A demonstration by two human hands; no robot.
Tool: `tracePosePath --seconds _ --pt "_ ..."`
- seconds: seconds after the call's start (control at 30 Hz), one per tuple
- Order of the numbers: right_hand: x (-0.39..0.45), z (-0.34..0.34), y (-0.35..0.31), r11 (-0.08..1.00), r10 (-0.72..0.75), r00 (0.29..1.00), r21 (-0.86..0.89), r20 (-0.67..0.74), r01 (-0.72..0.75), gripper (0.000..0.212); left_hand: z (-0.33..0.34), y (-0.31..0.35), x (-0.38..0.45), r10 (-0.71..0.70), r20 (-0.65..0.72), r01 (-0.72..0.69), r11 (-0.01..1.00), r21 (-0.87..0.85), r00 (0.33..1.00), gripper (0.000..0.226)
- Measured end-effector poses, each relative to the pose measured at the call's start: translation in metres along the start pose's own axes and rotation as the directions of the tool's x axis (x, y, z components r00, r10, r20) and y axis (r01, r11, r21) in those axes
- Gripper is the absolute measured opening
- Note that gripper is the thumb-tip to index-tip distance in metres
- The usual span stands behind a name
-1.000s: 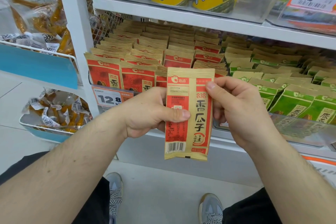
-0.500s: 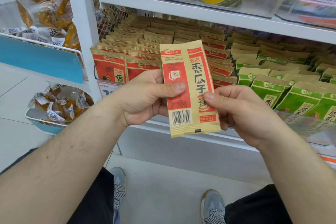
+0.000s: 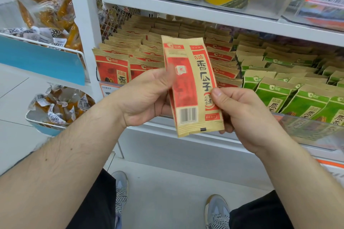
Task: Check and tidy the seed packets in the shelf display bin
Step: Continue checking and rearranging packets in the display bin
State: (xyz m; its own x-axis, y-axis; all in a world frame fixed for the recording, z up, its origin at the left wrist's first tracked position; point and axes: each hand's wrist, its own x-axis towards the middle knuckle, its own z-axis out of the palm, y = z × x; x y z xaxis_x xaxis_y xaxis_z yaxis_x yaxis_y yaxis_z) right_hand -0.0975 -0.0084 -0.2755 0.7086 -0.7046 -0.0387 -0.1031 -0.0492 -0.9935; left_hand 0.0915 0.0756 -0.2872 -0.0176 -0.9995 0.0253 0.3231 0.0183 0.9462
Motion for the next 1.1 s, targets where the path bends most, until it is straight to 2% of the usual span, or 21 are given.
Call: tracePosePath --seconds 0.07,0.1,0.13,0.2,0.27,0.3,0.37,0.4,0.47,0.53,0.6,0.67,0.73,0.83,1.0,1.1 --pt "0.003 0.004 0.003 0.982 0.068 0.997 0.178 -0.046 -0.059 0.039 0.003 0.001 0.001 0.042 0.047 -0.042 0.999 -0.006 0.998 0.095" --pt "0.004 0.006 0.004 0.948 0.1 0.995 0.306 -0.032 -0.085 0.038 0.005 0.002 0.001 0.053 0.042 -0.052 0.999 -0.011 0.998 0.098" --pt "0.004 0.008 0.005 0.894 0.112 0.993 0.433 0.032 -0.115 0.033 0.006 0.001 0.002 0.054 0.011 -0.054 0.998 -0.008 0.998 0.099" --pt "0.003 0.016 0.007 0.758 0.051 0.963 0.618 0.264 -0.21 0.022 0.009 -0.005 0.004 0.049 -0.052 -0.047 0.998 0.05 0.997 0.095" --pt "0.003 0.023 0.014 0.66 0.009 0.895 0.67 0.445 -0.34 0.037 0.014 -0.011 0.005 0.079 -0.069 -0.075 0.995 0.061 0.994 0.069" --pt "0.003 0.026 0.017 0.657 0.03 0.88 0.654 0.475 -0.375 0.038 0.017 -0.011 0.005 0.08 -0.085 -0.079 0.997 0.013 0.993 0.053" --pt "0.003 0.028 0.019 0.751 0.118 0.893 0.55 0.434 -0.366 0.038 0.022 -0.008 0.003 0.073 -0.133 -0.079 0.996 -0.04 0.988 0.036" --pt "0.003 0.027 0.017 0.829 0.16 0.921 0.458 0.355 -0.32 0.036 0.022 -0.007 0.003 0.076 -0.162 -0.081 0.996 -0.026 0.984 0.037" --pt "0.006 0.019 0.017 0.937 0.186 0.977 0.282 0.101 -0.208 0.026 0.019 -0.006 0.003 0.083 -0.238 -0.087 0.996 -0.005 0.968 0.04" --pt "0.01 0.009 0.016 0.96 0.194 0.976 0.224 -0.096 -0.169 0.032 0.017 -0.003 0.003 0.081 -0.328 -0.084 0.996 0.006 0.941 0.045" --pt "0.01 0.004 0.01 0.979 0.134 0.977 0.176 -0.166 -0.104 0.045 0.018 -0.001 0.003 0.071 -0.366 -0.059 0.997 0.044 0.928 0.051" --pt "0.006 0.002 0.003 0.998 0.006 0.986 0.06 -0.166 0.004 0.044 0.019 -0.002 0.003 0.06 -0.373 -0.03 0.996 0.084 0.926 0.051" --pt "0.001 0.004 -0.002 0.997 -0.079 0.984 0.011 -0.161 0.082 0.03 0.02 -0.002 0.003 0.042 -0.373 -0.001 0.994 0.109 0.927 0.049" --pt "0.001 0.003 -0.003 0.996 -0.084 0.984 0.028 -0.158 0.089 0.019 0.02 -0.001 0.002 0.035 -0.364 0.011 0.992 0.124 0.931 0.05" --pt "0.001 0.001 -0.003 0.994 -0.086 0.988 0.05 -0.131 0.093 0.018 0.021 -0.001 0.001 0.05 -0.355 0.004 0.989 0.151 0.934 0.053" --pt "0.002 -0.004 -0.005 0.989 -0.09 0.988 0.102 -0.127 0.104 0.007 0.02 0.0 0.0 0.105 -0.297 0.001 0.942 0.336 0.949 0.041"
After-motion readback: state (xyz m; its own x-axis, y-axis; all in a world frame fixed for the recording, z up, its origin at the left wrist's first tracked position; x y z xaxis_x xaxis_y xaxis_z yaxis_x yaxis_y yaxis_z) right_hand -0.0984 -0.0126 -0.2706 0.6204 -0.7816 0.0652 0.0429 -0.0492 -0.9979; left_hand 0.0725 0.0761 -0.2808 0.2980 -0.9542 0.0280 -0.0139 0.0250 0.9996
